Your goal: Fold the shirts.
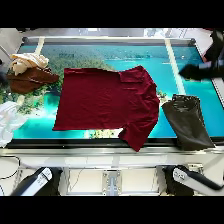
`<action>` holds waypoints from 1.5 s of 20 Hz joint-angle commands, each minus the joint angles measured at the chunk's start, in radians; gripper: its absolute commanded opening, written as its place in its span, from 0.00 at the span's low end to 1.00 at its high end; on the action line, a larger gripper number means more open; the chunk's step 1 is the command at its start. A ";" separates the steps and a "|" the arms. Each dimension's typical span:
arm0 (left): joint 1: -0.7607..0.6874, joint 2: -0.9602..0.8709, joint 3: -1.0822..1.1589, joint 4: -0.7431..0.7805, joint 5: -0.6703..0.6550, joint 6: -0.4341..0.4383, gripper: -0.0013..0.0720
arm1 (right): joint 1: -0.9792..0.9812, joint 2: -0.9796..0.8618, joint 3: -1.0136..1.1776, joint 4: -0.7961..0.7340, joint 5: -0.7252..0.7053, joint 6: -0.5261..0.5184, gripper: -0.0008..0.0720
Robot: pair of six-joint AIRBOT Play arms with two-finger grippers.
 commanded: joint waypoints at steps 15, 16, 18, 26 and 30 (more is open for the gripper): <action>0.305 -0.063 -0.753 -0.949 -0.042 0.340 0.79 | -0.114 0.261 -0.990 0.386 -0.255 0.130 0.67; 0.305 -0.063 -0.753 -0.960 -0.032 0.354 0.79 | -0.114 0.225 -0.990 0.427 -0.298 0.102 0.67; 0.304 -0.065 -0.753 -0.934 -0.032 0.359 0.79 | -0.114 0.158 -0.986 0.526 -0.365 0.045 0.67; 0.254 -0.073 -0.752 -0.749 -0.024 0.358 0.69 | 0.026 -0.015 -0.955 0.712 -0.438 -0.105 0.67; 0.203 -0.089 -0.752 -0.803 0.088 0.359 0.68 | 0.032 -0.016 -0.878 0.733 -0.467 -0.104 0.67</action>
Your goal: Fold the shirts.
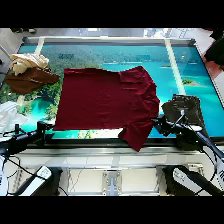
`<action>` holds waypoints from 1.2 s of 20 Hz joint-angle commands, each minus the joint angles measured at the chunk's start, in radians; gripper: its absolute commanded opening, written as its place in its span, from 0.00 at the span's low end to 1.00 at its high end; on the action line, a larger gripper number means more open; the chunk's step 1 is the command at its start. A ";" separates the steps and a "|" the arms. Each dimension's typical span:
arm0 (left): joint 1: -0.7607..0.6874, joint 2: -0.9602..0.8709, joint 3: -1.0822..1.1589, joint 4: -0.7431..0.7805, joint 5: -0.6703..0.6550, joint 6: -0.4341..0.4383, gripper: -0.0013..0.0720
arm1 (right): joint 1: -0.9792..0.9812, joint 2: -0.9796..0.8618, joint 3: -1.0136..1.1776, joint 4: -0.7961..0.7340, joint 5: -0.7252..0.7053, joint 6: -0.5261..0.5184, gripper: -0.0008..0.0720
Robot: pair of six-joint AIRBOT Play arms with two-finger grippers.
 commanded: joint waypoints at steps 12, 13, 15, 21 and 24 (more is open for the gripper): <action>-0.237 -0.103 0.013 -0.150 0.249 0.003 0.37 | 0.017 -0.062 0.083 -0.006 0.033 0.030 0.60; -0.238 -0.103 0.013 -0.150 0.248 0.003 0.37 | 0.017 -0.079 0.083 -0.031 0.055 0.030 0.60; -0.238 -0.103 0.013 -0.150 0.249 0.003 0.37 | 0.017 -0.101 0.082 -0.043 0.049 0.031 0.60; -0.238 -0.105 0.013 -0.162 0.249 0.037 0.04 | 0.017 -0.115 0.086 -0.024 -0.003 0.008 0.03; -0.232 -0.089 0.049 -0.199 0.212 0.054 0.04 | 0.017 -0.098 0.152 -0.020 0.124 -0.103 0.03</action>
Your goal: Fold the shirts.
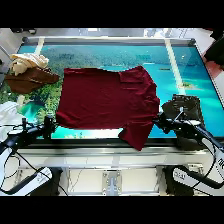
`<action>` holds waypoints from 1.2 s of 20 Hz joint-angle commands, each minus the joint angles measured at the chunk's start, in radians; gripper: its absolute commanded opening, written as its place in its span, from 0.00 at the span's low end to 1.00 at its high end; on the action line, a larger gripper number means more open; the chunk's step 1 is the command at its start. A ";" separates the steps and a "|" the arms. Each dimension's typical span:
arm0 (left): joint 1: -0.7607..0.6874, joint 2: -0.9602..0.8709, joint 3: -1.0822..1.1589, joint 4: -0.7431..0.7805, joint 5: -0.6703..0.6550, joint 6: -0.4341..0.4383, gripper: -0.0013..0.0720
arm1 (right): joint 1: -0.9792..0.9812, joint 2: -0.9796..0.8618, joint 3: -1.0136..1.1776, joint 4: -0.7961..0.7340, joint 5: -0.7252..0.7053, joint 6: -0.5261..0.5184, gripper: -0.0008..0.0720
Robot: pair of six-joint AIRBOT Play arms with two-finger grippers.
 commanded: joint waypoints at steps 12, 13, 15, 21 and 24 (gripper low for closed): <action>0.286 0.595 0.899 0.153 -0.559 0.091 0.04 | 0.000 0.885 0.766 -0.452 0.399 0.040 0.03; 0.269 0.573 1.019 0.189 -0.575 0.085 0.04 | 0.000 0.888 0.860 -0.490 0.383 0.040 0.03; 0.224 0.496 1.268 0.222 -0.575 0.063 0.04 | -0.001 0.840 1.054 -0.548 0.377 0.045 0.03; 0.088 0.161 1.536 0.224 -0.710 -0.024 0.04 | -0.001 0.485 1.237 -0.558 0.485 0.102 0.03; -0.171 -0.044 1.435 0.417 -0.760 -0.025 0.03 | 0.014 0.249 1.167 -0.498 0.540 0.095 0.03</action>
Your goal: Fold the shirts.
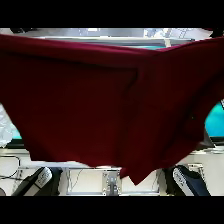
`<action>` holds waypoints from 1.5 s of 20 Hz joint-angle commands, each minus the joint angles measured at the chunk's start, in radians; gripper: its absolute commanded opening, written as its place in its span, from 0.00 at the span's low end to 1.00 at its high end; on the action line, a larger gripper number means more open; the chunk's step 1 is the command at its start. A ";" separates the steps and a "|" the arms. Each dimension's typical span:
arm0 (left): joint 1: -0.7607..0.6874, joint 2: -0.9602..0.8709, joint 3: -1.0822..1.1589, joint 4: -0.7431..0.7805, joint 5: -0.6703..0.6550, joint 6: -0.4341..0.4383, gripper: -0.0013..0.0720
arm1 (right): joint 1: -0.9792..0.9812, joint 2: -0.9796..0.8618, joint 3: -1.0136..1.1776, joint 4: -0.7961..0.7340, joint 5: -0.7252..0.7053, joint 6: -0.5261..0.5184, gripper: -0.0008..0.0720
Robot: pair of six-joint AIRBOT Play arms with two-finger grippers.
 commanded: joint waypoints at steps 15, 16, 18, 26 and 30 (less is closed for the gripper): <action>-0.465 -0.754 -0.104 0.714 0.615 -0.239 0.04 | 0.241 -0.995 0.015 -0.010 -0.515 -0.005 0.03; -0.465 -0.743 -0.104 0.715 0.578 -0.239 0.04 | 0.240 -0.990 0.040 -0.043 -0.456 -0.005 0.03; -0.465 -0.722 -0.106 0.716 0.457 -0.235 0.04 | 0.241 -0.958 0.056 -0.172 -0.317 0.006 0.03; -0.480 -0.499 -0.475 0.718 0.417 -0.183 0.04 | 0.251 -0.756 -0.206 -0.403 -0.145 0.033 0.03; -0.481 -0.504 -0.576 0.717 0.424 -0.183 0.04 | 0.268 -0.792 -0.307 -0.372 -0.246 0.049 0.03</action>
